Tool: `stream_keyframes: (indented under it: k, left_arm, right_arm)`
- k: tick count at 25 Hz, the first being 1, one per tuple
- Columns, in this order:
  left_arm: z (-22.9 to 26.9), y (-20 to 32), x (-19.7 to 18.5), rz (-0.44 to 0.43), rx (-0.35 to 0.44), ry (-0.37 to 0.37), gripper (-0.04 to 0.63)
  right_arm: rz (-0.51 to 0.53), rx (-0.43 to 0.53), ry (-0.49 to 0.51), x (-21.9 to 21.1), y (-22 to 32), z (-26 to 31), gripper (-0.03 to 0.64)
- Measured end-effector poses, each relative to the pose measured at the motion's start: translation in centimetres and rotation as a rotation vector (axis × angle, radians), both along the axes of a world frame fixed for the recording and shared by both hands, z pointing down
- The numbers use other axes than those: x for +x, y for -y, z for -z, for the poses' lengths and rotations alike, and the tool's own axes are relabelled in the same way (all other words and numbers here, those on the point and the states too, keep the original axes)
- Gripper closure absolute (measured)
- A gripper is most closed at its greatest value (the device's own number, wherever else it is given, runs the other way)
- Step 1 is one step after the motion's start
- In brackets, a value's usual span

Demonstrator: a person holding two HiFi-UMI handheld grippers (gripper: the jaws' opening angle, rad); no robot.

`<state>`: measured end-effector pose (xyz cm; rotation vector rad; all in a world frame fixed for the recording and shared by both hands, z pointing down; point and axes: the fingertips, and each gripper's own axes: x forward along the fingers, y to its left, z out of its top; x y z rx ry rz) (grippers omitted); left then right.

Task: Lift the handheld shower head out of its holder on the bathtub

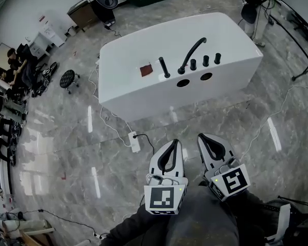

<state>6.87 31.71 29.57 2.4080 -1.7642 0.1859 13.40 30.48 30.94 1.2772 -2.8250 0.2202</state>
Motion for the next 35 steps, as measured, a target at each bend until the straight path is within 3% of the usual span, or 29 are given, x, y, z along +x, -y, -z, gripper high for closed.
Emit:
stream_keyframes:
  k: [7, 19, 27, 35]
  left_arm:
    - [-1.2, 3.9, -2.4, -0.015, -0.032, -0.041, 0.594]
    - [-1.6, 8.3, -7.2, -0.081, -0.005, -0.06, 0.594]
    - [-2.0, 10.1, -7.2, -0.089, -0.028, -0.072, 0.594]
    - [-1.8, 13.9, -6.4, -0.062, -0.031, -0.017, 0.594]
  right_arm:
    - [0.0, -0.027, -0.042, -2.6, 3.7, -1.0, 0.614]
    - [0.005, -0.01, -0.08, -8.9, 7.9, -0.5, 0.614]
    - [-0.027, -0.016, -0.08, -8.4, 10.0, -0.6, 0.614]
    - [-0.01, -0.01, -0.034, -7.4, 14.4, -0.3, 0.614]
